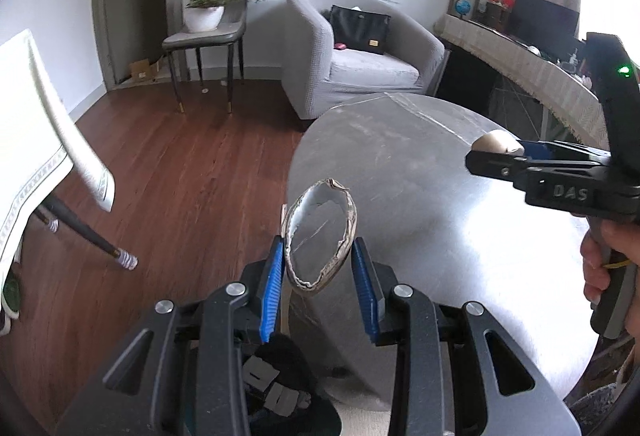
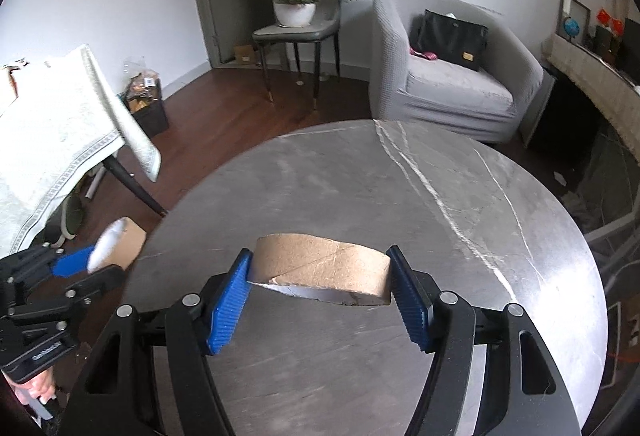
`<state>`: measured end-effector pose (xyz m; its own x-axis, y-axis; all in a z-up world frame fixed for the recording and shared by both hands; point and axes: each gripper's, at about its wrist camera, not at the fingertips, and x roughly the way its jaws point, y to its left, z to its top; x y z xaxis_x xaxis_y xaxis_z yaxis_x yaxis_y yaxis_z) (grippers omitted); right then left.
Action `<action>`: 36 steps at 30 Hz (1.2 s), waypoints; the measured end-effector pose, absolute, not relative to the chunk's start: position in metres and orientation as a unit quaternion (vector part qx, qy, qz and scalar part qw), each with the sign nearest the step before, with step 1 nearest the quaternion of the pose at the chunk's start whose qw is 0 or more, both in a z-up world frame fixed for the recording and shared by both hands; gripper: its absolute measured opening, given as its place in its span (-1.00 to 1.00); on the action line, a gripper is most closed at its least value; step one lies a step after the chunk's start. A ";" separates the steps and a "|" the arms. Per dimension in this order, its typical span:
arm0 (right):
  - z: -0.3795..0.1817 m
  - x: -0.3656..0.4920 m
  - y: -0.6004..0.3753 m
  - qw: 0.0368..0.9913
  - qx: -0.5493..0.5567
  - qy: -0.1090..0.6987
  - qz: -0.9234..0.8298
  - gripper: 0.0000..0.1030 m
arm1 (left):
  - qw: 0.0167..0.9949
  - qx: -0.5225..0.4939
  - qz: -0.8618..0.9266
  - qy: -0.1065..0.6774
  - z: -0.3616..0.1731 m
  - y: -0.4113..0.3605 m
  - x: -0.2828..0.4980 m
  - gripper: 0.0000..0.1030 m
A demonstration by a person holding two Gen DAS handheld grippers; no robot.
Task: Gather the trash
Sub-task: 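Drop the torn roll into the green bin with the left tool while the right tool drops its roll in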
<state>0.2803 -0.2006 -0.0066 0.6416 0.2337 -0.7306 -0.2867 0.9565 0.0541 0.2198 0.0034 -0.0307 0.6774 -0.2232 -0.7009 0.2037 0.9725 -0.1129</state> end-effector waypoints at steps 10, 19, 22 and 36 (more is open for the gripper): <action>0.011 0.245 -0.154 0.898 -0.037 0.383 0.215 0.32 | 0.909 -0.030 -0.063 0.411 -0.058 0.054 0.176 -0.30; 0.016 0.217 -0.103 0.880 -0.041 0.383 0.278 0.32 | 0.885 -0.048 -0.030 0.463 -0.097 0.096 0.144 -0.29; 0.012 0.209 -0.083 0.872 -0.054 0.387 0.295 0.32 | 0.869 -0.053 -0.023 0.492 -0.116 0.107 0.140 -0.29; -0.034 0.210 -0.013 0.834 -0.099 0.436 0.324 0.32 | 0.849 -0.058 0.009 0.525 -0.150 0.146 0.132 -0.08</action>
